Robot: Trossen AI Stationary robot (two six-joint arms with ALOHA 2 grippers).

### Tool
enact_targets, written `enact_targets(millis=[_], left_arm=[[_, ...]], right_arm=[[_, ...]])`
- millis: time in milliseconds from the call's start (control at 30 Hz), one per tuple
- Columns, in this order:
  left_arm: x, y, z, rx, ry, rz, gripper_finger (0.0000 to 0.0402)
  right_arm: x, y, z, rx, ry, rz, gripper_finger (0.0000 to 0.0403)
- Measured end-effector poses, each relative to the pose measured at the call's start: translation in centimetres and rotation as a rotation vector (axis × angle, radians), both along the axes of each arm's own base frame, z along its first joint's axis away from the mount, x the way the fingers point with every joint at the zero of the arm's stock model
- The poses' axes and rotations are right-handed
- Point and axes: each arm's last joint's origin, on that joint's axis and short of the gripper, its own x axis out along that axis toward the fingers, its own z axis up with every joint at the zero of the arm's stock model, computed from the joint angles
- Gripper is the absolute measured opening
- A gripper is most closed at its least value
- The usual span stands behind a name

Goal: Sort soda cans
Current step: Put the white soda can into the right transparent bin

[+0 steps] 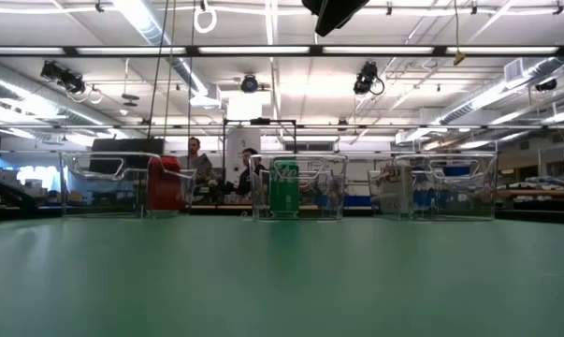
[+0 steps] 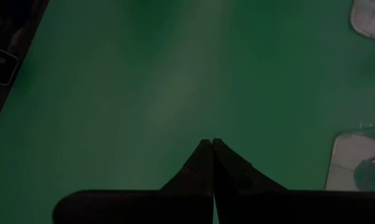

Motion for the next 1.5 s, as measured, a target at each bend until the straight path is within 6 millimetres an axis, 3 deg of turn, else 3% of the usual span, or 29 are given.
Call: enact_targets(millis=[400, 767, 1167, 1500], left_arm=[[0.6, 0.2, 1.4, -0.019, 0.005, 0.023, 0.0275], [1.2, 0.4, 1.4, -0.002, -0.063, 0.003, 0.0264], [1.2, 0.7, 1.2, 0.004, -0.040, 0.012, 0.0303], [0.8, 1.0, 1.3, 0.031, -0.002, -0.001, 0.0305]], right_arm=[[0.0, 0.1, 0.0, 0.002, -0.001, 0.000, 0.0005], [-0.2, 0.1, -0.1, 0.017, 0.028, 0.010, 0.0005], [-0.3, 0.2, -0.1, 0.033, 0.042, 0.020, 0.0008], [-0.4, 0.2, -0.2, 0.047, 0.047, 0.027, 0.0009]])
